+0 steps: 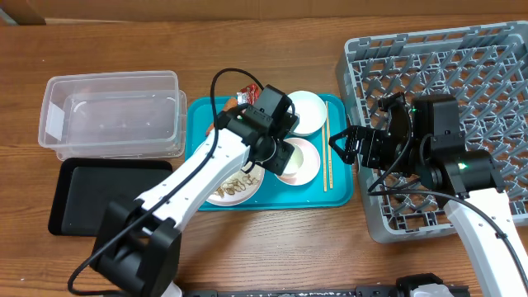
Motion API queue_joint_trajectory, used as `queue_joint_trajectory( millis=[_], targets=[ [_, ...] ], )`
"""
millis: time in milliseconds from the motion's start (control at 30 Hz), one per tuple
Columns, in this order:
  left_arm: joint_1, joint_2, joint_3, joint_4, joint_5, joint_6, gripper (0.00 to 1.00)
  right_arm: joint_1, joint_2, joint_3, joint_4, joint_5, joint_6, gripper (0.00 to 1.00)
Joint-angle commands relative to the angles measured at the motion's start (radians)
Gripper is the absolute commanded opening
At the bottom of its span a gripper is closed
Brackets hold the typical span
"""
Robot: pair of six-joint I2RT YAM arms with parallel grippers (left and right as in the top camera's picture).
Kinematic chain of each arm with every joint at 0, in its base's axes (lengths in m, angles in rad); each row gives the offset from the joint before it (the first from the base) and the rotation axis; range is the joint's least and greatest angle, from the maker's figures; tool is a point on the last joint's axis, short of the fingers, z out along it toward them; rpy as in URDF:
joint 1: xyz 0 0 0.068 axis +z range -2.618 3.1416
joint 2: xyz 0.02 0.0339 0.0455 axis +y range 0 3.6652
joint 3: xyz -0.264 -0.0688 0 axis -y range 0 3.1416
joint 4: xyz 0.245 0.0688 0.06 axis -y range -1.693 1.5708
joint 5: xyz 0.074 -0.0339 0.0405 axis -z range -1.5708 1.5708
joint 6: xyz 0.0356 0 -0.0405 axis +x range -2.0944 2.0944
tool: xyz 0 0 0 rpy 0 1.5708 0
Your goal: Sort waste into correct bins and load items into the dishwasher
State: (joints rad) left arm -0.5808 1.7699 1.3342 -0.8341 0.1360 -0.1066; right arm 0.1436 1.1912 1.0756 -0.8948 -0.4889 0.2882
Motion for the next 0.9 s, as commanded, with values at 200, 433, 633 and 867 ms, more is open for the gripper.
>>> queue_joint_trajectory(
  millis=[200,433,633,867],
  targets=[
    [0.004,0.085,0.013,0.045,-0.027,-0.037,0.09,-0.006,-0.007,0.019,0.002,0.021,0.005,1.00],
    [0.023,0.026,0.101,-0.010,-0.035,-0.111,0.04,-0.006,-0.007,0.019,0.002,0.021,0.005,1.00],
    [0.085,-0.056,0.212,-0.116,0.007,-0.134,0.04,-0.006,-0.007,0.019,0.002,0.017,0.005,1.00],
    [0.359,-0.092,0.225,-0.130,0.776,-0.068,0.04,-0.006,-0.007,0.019,0.051,-0.138,-0.009,0.97]
  ],
)
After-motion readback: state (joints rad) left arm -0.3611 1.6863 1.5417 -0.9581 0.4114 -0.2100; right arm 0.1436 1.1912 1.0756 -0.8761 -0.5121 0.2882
